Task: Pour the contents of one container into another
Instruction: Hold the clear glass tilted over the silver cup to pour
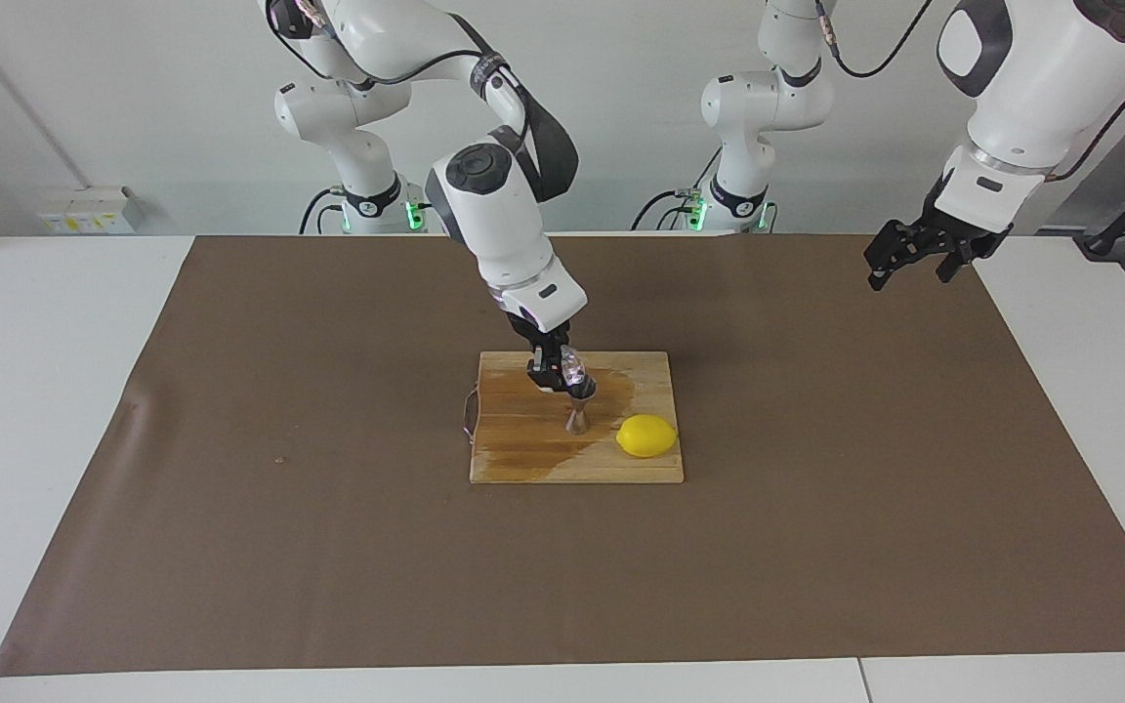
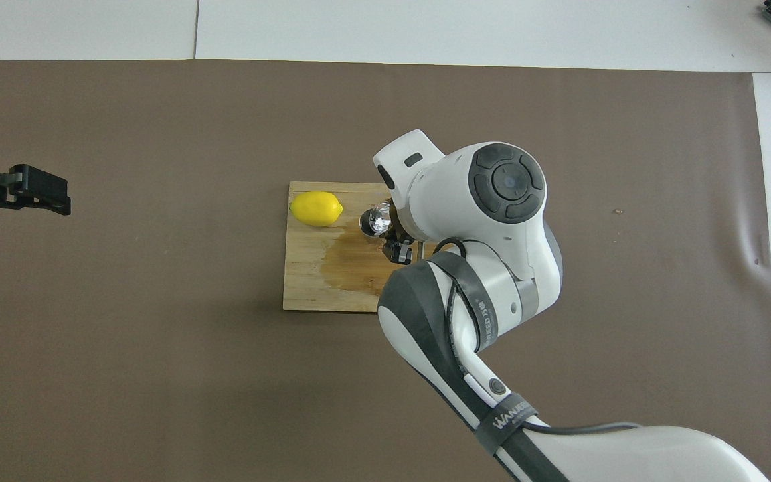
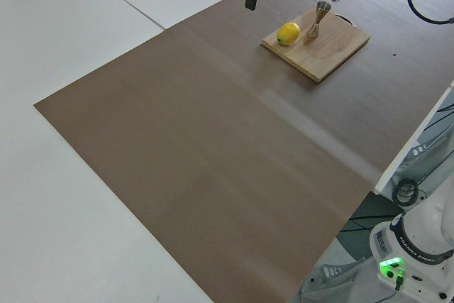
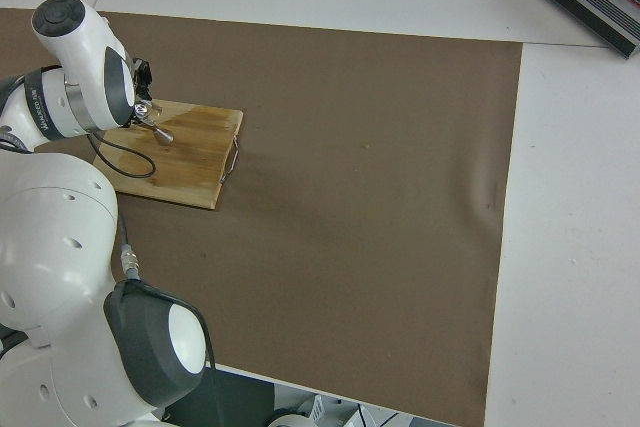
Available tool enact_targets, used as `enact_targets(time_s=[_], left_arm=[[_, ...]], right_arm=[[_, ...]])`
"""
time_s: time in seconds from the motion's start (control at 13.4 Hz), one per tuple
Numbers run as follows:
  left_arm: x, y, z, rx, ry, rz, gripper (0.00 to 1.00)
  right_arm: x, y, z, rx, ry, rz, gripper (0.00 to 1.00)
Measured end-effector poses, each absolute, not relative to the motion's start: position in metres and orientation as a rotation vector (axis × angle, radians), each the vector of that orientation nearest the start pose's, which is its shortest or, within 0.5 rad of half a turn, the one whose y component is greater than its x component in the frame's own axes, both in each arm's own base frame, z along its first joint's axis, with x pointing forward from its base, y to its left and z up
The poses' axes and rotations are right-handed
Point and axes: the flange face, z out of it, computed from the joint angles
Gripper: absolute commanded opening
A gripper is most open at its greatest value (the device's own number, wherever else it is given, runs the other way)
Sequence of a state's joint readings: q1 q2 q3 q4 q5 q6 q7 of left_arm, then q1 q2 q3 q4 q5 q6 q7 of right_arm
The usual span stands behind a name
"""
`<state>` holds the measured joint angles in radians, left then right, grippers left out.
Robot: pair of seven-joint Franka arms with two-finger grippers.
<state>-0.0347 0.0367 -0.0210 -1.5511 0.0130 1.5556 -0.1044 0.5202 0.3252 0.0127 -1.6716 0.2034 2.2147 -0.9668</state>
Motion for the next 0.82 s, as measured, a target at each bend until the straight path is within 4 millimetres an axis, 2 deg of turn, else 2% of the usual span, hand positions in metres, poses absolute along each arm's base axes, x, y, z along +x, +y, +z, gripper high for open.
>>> enact_targets(time_s=[0.37, 0.82], left_arm=[[0.549, -0.027, 0.602, -3.107, -0.082, 0.237, 1.00], [0.547, -0.026, 0.601, -3.103, -0.084, 0.269, 1.00]], right_arm=[[0.574, 0.350, 0.436, -2.292, -1.958, -0.359, 0.01], [0.575, 0.348, 0.436, -2.297, -1.981, -0.343, 0.01]])
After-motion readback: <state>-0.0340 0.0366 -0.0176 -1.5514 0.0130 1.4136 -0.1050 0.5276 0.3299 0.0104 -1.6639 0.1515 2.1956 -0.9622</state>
